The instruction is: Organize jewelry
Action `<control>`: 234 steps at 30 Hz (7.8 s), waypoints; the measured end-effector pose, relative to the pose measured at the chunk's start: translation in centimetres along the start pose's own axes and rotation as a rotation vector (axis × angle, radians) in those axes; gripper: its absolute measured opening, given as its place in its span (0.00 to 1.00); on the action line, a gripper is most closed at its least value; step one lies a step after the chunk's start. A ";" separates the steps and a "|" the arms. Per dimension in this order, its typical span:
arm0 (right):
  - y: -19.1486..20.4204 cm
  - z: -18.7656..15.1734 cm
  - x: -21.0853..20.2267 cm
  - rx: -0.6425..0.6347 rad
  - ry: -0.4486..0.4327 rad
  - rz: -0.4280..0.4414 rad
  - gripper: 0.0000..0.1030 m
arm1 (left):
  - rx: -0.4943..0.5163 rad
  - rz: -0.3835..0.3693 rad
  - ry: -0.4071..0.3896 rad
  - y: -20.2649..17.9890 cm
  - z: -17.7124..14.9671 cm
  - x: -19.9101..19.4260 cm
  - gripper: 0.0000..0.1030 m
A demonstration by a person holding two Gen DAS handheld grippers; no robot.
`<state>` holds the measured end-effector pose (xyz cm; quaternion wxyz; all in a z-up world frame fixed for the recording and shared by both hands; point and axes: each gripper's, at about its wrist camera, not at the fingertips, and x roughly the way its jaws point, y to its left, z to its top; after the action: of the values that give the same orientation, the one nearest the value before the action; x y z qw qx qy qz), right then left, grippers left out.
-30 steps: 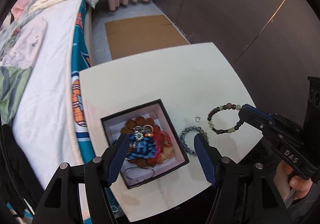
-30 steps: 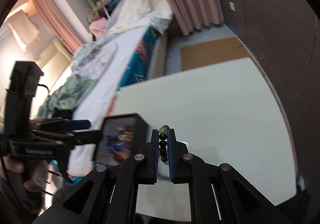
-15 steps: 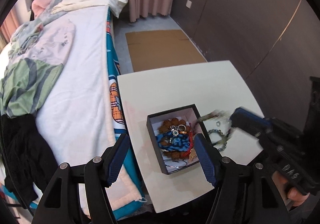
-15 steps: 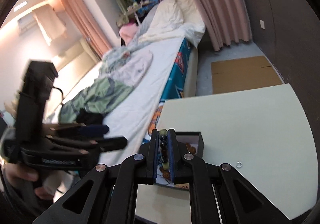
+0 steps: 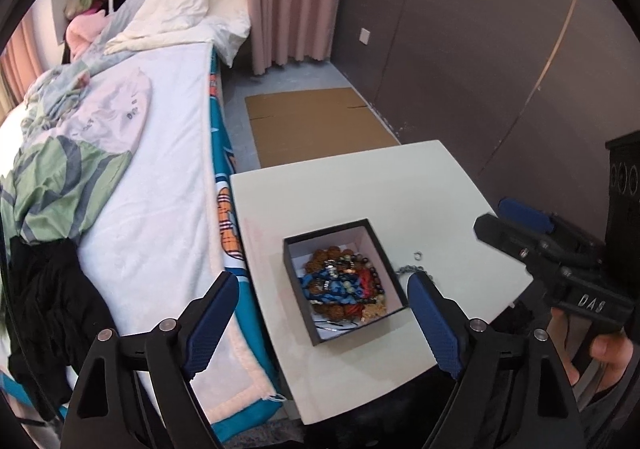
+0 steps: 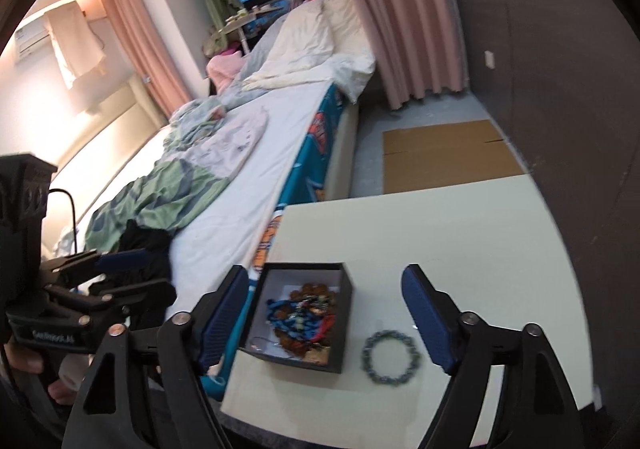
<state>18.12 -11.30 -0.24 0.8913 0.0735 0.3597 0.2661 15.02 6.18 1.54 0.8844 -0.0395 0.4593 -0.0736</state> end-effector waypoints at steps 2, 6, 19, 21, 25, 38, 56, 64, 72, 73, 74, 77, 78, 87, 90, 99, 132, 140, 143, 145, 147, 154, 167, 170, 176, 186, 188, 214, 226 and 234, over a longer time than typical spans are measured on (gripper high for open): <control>-0.7 0.0 -0.9 0.002 -0.011 0.003 0.84 | 0.005 -0.016 0.001 -0.6 0.0 0.0 0.87; -2.4 -0.4 -2.4 0.028 -0.018 -0.011 0.89 | 0.028 -0.033 -0.002 -2.2 0.1 0.2 0.92; -9.7 -3.2 -7.7 0.121 -0.051 -0.117 0.95 | 0.138 -0.087 0.060 -9.7 0.5 3.1 0.95; -11.0 -3.8 -8.5 0.134 -0.054 -0.122 0.95 | 0.154 -0.085 0.077 -10.7 0.4 3.8 0.95; -13.9 -5.0 -9.8 0.187 -0.051 -0.120 0.95 | 0.198 -0.058 0.117 -13.1 0.2 5.4 0.95; -20.0 -7.5 -10.4 0.285 0.018 -0.191 0.95 | 0.219 -0.019 0.265 -16.0 0.1 11.3 0.64; -22.5 -8.2 -7.4 0.348 0.103 -0.175 0.95 | 0.211 0.052 0.445 -16.2 -1.7 19.8 0.40; -22.0 -8.0 -6.4 0.323 0.129 -0.187 0.95 | 0.211 0.048 0.468 -16.5 -2.5 21.2 0.26; -20.3 -7.3 -4.8 0.296 0.158 -0.201 0.95 | 0.233 0.016 0.382 -16.7 -2.0 19.2 0.09; -20.0 -7.3 -4.5 0.293 0.164 -0.200 0.95 | 0.235 0.004 0.360 -16.7 -1.7 18.5 0.09; -19.9 -7.4 -4.4 0.291 0.166 -0.199 0.95 | 0.237 0.000 0.346 -16.7 -1.4 18.0 0.09; -19.4 -7.1 -3.9 0.278 0.171 -0.201 0.95 | 0.238 -0.007 0.308 -16.4 -0.7 16.4 0.09; -19.2 -7.0 -3.6 0.276 0.175 -0.200 0.95 | 0.236 -0.009 0.295 -16.2 -0.5 15.9 0.09; -16.7 -6.2 -1.9 0.235 0.182 -0.186 0.95 | 0.199 -0.041 0.191 -13.3 1.1 11.6 0.09; -15.9 -6.0 -1.2 0.222 0.189 -0.185 0.95 | 0.187 -0.051 0.161 -12.3 2.2 10.3 0.09; -12.9 -4.9 1.1 0.170 0.197 -0.147 0.82 | 0.164 -0.051 0.068 -10.1 3.4 5.7 0.09; -7.3 -5.9 12.6 -0.154 0.335 -0.167 0.14 | 0.039 0.007 0.099 -0.9 2.8 4.4 0.09; -7.9 -5.0 9.6 -0.083 0.297 -0.110 0.14 | 0.049 0.005 0.102 -1.9 3.0 5.7 0.09; -7.5 -4.4 8.0 -0.058 0.259 -0.080 0.14 | 0.036 0.000 0.091 -1.7 3.1 6.6 0.10; -7.2 -4.1 6.8 -0.045 0.241 -0.072 0.14 | 0.012 -0.019 0.117 -1.2 3.0 7.5 0.10; -6.8 -3.8 6.0 -0.041 0.223 -0.063 0.14 | -0.011 -0.030 0.136 -0.8 2.9 7.9 0.10; -5.0 -3.1 3.9 -0.021 0.183 -0.015 0.14 | -0.036 -0.051 0.111 0.1 1.8 6.0 0.42; 0.2 -1.6 2.6 -0.012 0.064 0.095 0.14 | -0.039 -0.003 0.018 3.2 -0.6 -0.8 0.57; 1.2 -1.3 2.7 -0.020 0.036 0.118 0.14 | -0.045 0.011 0.001 4.0 -1.2 -2.4 0.61; 2.7 0.0 2.2 -0.033 0.012 0.131 0.82 | -0.068 0.010 -0.058 4.6 -1.7 -5.3 0.68; 2.4 -0.5 -2.0 -0.015 0.016 0.076 0.83 | -0.064 -0.039 -0.178 3.2 -2.8 -8.6 0.81; 2.4 -0.9 -3.0 -0.023 0.019 0.055 0.85 | -0.057 -0.050 -0.194 2.6 -3.2 -9.1 0.81; 1.1 -6.8 -18.8 -0.085 -0.160 -0.136 1.00 | 0.014 0.028 -0.471 -6.3 -9.8 -17.4 0.99; 0.4 -9.9 -22.2 -0.064 -0.214 -0.120 1.00 | -0.062 0.069 -0.564 -6.6 -13.0 -18.8 0.99; 0.9 -11.7 -21.9 -0.078 -0.233 -0.099 1.00 | -0.033 0.184 -0.564 -7.1 -15.3 -18.4 0.99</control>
<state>-3.33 -22.80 4.63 0.9413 0.0514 0.2464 0.2251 -8.59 2.24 8.57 0.9793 -0.0310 0.1981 0.0281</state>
